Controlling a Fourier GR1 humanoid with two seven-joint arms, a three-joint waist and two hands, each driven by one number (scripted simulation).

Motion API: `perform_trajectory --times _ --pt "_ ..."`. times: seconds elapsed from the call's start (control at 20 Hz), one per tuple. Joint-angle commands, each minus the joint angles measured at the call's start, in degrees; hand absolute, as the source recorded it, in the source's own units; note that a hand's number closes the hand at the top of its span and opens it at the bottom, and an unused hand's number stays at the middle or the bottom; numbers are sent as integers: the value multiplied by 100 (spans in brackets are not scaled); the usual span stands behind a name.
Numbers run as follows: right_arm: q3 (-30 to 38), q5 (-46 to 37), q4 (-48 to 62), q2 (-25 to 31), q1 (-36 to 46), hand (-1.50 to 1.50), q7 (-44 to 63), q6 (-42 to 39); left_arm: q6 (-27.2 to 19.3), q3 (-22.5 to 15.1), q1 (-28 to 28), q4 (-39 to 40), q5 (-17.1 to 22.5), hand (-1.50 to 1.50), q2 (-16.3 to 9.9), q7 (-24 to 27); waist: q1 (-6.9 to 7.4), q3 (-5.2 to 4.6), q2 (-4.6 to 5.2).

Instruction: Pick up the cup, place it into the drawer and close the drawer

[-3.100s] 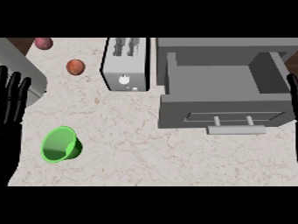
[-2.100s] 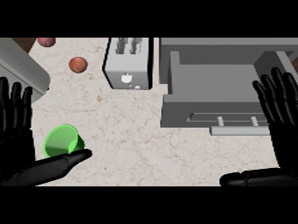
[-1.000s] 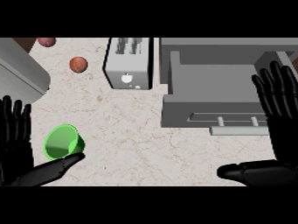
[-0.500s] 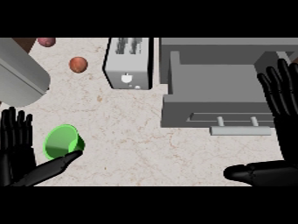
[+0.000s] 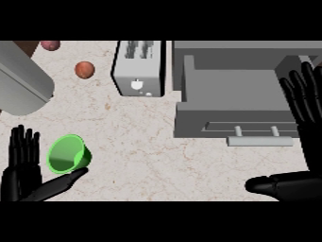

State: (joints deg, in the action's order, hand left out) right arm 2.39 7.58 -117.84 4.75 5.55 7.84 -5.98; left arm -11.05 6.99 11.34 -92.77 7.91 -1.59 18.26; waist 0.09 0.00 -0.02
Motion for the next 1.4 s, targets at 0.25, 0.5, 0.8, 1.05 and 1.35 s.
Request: perform_trajectory --times 0.25,0.5,0.8,1.05,1.35 --pt "-72 -14 73 -36 427 -150 358 127 343 138 -151 1739 147 -150 153 1429 -2 -3 5" --pt "54 70 -301 18 5 -150 264 22 521 640 -669 2521 347 -150 -75 1732 -19 -2 3" --pt "-21 203 -480 33 7 -150 579 -24 219 715 -904 2488 352 -150 -100 1525 -22 -1 0" --pt "-300 -289 -201 -208 15 -150 199 174 626 708 -703 2838 393 -150 -296 1854 -3 0 0" --pt "71 152 -438 50 199 -150 658 42 740 843 -1189 3723 542 -150 -377 2286 -11 0 0"
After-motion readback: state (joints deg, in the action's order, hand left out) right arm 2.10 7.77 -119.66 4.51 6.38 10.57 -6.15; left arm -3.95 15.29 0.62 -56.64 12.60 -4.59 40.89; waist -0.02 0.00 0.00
